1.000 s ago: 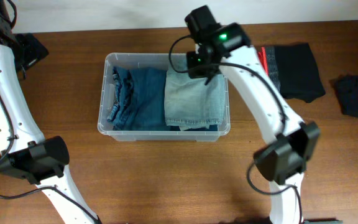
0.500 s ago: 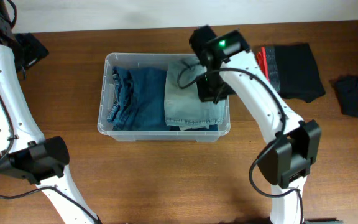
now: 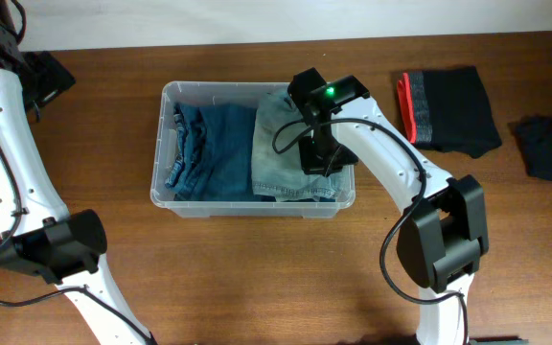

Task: Pack container
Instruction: 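Push the grey jeans' edge down along the container's back wall, then press the grey jeans flat along the container's right side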

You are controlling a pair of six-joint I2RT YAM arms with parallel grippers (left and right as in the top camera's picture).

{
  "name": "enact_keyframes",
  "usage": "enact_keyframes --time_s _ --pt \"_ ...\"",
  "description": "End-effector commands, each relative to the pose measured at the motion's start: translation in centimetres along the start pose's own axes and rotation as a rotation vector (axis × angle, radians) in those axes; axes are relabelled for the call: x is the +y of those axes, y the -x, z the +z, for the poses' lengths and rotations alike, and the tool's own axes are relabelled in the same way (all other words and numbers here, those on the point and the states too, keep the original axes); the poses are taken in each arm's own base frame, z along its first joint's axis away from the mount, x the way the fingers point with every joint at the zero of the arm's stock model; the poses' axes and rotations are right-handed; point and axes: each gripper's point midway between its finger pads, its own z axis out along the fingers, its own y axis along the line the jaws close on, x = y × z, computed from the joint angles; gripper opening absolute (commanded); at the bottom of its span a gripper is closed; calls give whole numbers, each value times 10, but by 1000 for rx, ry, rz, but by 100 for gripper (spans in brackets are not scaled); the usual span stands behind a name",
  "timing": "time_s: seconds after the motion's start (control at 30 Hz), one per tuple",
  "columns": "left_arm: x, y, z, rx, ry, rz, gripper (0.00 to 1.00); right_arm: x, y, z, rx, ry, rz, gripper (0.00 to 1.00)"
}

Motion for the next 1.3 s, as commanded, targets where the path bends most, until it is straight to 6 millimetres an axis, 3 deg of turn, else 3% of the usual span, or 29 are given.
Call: enact_keyframes --time_s 0.0,0.23,0.4,0.6,0.87,1.27 --pt "3 1 -5 -10 1 -10 99 -10 15 -10 -63 -57 20 4" --pt "3 1 -6 -10 1 -10 99 -17 56 -87 -296 -57 45 6" --pt "3 1 -6 -10 1 -10 99 -28 83 -104 -394 -23 99 9" --pt "3 1 -6 -10 1 -10 99 -46 103 -86 -393 -8 152 8" --pt "3 1 -6 -10 1 -10 99 -26 121 -61 -376 98 97 4" --pt "3 1 -6 -10 1 -10 99 -21 117 -11 -255 83 88 4"
